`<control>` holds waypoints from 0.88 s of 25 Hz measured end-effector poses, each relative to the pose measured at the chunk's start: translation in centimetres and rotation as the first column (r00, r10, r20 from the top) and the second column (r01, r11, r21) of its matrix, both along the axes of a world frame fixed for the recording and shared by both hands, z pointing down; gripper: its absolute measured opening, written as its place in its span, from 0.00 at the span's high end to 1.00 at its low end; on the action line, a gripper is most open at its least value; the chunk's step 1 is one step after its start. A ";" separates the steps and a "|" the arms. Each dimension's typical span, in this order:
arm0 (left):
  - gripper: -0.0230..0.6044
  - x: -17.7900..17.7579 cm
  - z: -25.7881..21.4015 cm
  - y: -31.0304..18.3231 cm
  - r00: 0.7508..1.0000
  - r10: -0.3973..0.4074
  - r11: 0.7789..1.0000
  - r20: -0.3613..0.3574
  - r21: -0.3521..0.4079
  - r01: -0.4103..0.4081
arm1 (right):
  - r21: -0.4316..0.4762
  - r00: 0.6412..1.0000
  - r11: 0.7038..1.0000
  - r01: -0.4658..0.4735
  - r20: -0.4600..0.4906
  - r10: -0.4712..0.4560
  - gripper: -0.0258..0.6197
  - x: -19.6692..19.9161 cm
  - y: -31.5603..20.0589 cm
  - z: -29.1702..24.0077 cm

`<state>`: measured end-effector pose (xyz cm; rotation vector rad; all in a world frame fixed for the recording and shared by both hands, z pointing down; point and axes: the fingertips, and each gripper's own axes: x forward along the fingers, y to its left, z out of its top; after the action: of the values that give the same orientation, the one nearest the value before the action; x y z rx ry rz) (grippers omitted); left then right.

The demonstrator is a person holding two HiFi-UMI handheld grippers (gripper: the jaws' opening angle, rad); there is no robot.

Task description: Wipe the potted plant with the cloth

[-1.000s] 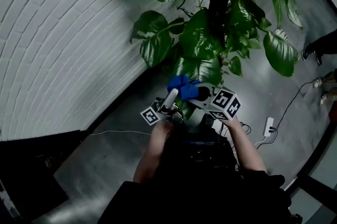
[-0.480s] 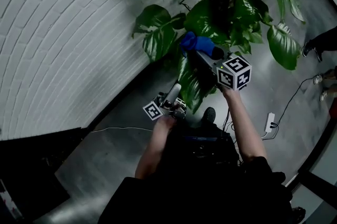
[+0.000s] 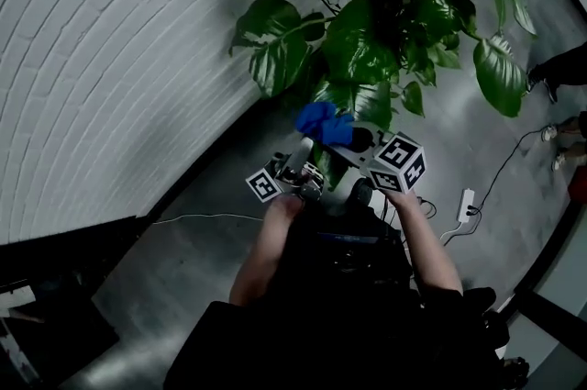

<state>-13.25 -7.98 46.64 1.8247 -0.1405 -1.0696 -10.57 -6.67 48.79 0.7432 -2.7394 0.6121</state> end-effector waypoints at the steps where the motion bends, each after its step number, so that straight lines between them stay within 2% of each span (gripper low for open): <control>1: 0.43 -0.1 0.0 0.0 1.000 0.003 1.000 -0.001 -0.002 -0.003 | -0.005 1.000 1.000 0.008 -0.006 -0.008 0.77 -0.2 0.8 0.3; 5: 0.43 -0.2 0.1 -0.4 1.000 0.016 1.000 0.003 -0.002 -0.016 | -0.012 0.997 0.998 0.066 -0.042 -0.066 0.77 -1.7 4.0 1.5; 9: 0.43 -0.6 0.5 -0.5 0.999 0.033 0.999 -0.015 -0.014 -0.033 | -0.030 0.999 0.999 0.030 -0.017 -0.031 0.77 -1.5 5.5 1.8; 12: 0.43 -0.6 0.7 -0.4 0.999 0.048 0.999 -0.026 -0.017 -0.048 | -0.031 0.995 0.997 -0.067 0.070 0.069 0.77 0.5 5.1 0.0; 14: 0.43 -0.8 1.0 -0.4 0.998 0.056 0.998 -0.032 -0.025 -0.057 | -0.019 0.974 0.985 -0.169 0.148 0.170 0.77 2.7 4.0 -1.8; 19: 0.43 -0.9 2.2 0.4 0.998 0.063 0.997 -0.030 -0.050 -0.064 | 0.047 0.883 0.907 -0.418 0.255 0.394 0.77 9.0 0.6 -6.0; 22: 0.43 -0.2 3.2 1.2 0.998 0.060 0.996 -0.015 -0.063 -0.061 | 0.080 0.860 0.876 -0.475 0.254 0.443 0.77 11.6 -0.9 -7.5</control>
<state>-13.50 -6.75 49.81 1.7533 -0.1096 -1.0237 1.03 -7.57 41.29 1.4786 -2.8403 0.6312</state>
